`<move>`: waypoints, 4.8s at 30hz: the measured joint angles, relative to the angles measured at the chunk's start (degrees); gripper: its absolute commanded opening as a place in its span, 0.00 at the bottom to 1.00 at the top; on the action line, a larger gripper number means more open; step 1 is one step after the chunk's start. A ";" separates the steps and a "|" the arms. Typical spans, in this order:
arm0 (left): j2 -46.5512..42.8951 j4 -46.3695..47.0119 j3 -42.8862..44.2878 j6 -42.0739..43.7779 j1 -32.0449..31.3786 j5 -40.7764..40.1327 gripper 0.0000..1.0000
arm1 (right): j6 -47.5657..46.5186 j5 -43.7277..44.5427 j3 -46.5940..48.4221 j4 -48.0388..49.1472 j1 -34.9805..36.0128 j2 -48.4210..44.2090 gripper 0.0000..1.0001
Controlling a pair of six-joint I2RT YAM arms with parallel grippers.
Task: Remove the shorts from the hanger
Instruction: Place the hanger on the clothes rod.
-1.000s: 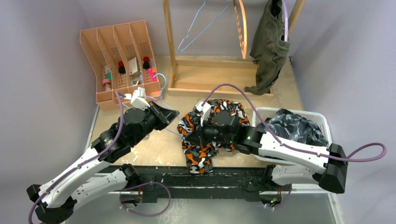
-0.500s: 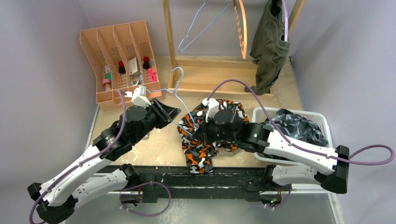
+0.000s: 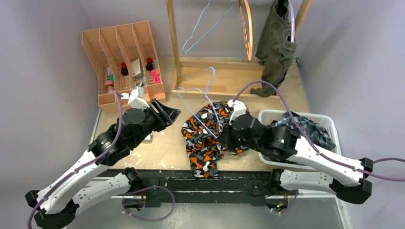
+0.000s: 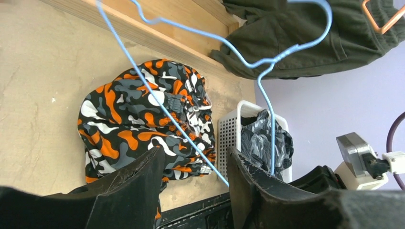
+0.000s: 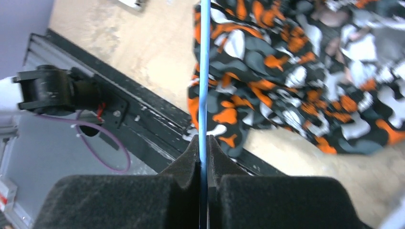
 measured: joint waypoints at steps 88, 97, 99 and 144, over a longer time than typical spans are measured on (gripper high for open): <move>1.90 -11.21 2.12 6.34 0.04 -1.57 0.86 | -29.64 9.55 60.52 -24.44 -43.17 32.17 0.00; 1.97 -11.13 0.26 6.67 0.04 -0.61 0.87 | -34.51 5.05 65.09 -23.21 -46.21 35.67 0.00; 2.23 -11.39 0.11 6.67 0.04 -0.74 0.87 | -35.17 4.44 66.16 -22.67 -47.15 36.46 0.00; 2.89 -11.34 -1.25 6.29 0.04 -0.02 0.87 | -33.03 -11.67 50.71 -11.37 -49.92 24.98 0.36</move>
